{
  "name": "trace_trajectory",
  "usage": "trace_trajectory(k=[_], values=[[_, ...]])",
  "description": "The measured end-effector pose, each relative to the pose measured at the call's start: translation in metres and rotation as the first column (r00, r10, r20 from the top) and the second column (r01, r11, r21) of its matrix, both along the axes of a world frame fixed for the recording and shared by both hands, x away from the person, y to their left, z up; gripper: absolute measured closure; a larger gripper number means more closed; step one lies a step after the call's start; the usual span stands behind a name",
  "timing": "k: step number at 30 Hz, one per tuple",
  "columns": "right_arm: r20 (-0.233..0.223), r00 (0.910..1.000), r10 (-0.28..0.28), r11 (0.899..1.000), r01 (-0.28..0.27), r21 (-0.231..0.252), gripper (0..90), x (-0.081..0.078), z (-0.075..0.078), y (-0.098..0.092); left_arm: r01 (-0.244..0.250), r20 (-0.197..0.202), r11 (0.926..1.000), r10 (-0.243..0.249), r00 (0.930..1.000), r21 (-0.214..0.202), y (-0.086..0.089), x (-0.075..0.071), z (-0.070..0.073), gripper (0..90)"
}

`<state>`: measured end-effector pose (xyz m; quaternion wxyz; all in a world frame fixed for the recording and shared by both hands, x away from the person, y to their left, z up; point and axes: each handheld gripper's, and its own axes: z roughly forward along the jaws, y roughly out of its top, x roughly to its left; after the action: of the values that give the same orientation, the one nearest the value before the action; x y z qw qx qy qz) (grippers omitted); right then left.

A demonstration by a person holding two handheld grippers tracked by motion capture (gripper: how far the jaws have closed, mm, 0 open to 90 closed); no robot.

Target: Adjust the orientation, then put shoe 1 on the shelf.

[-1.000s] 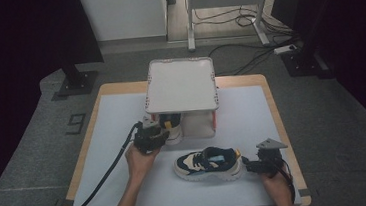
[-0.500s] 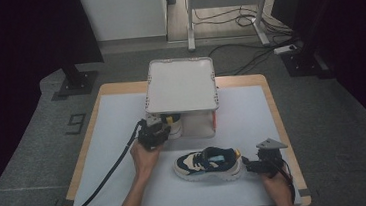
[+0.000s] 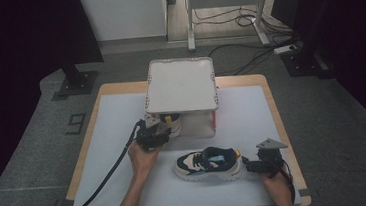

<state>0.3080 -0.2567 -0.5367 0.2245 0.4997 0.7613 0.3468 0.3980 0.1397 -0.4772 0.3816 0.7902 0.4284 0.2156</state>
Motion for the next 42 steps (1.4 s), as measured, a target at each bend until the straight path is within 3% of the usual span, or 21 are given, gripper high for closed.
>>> trace_trajectory(k=[3,5,7,14,17,27,30,32,33,42], values=[[0.000,1.0000,0.000,1.000,0.000,-0.001,14.1,0.000,0.000,0.000,0.029,-0.010,0.9995,-0.029,0.9995,-0.009,0.005,-0.007,0.007,30.8],[0.000,1.0000,0.000,1.000,0.000,-0.001,14.1,0.000,0.000,0.000,0.037,-0.030,0.9993,-0.037,0.9989,-0.009,0.010,-0.013,0.012,18.6],[0.000,1.0000,0.000,1.000,0.000,-0.001,14.1,0.000,0.000,0.000,0.039,-0.035,0.9992,-0.039,0.9986,-0.007,0.020,-0.021,0.017,13.1],[0.001,1.0000,-0.001,1.000,0.001,-0.003,14.1,0.000,0.000,0.000,0.060,-0.093,0.9981,-0.058,0.9939,0.015,0.044,-0.035,0.013,0.0],[0.001,1.0000,-0.003,1.000,0.003,-0.004,13.9,0.000,0.000,0.000,0.046,-0.098,0.9979,-0.041,0.9943,0.046,0.060,-0.044,0.002,0.0],[-0.001,1.0000,-0.005,1.000,0.005,-0.007,13.1,0.000,0.000,0.000,0.031,-0.098,0.9981,-0.025,0.9948,0.053,0.098,-0.063,-0.027,0.0],[-0.004,1.0000,-0.004,1.000,0.004,-0.004,13.1,0.000,0.000,0.000,0.021,-0.127,0.9978,-0.013,0.9918,0.062,0.112,-0.069,-0.042,0.0],[-0.003,1.0000,-0.004,1.000,0.004,-0.001,13.2,0.000,0.000,0.000,0.019,-0.136,0.9975,-0.009,0.9907,0.069,0.115,-0.069,-0.046,0.0],[-0.003,1.0000,-0.004,1.000,0.004,-0.001,13.2,0.000,0.000,0.000,0.021,-0.167,0.9965,-0.007,0.9859,0.081,0.116,-0.069,-0.052,0.0],[0.014,0.9997,0.020,1.000,-0.020,0.002,12.3,-0.002,0.001,0.000,0.022,-0.165,0.9964,-0.008,0.9863,0.082,0.116,-0.070,-0.052,0.0]])
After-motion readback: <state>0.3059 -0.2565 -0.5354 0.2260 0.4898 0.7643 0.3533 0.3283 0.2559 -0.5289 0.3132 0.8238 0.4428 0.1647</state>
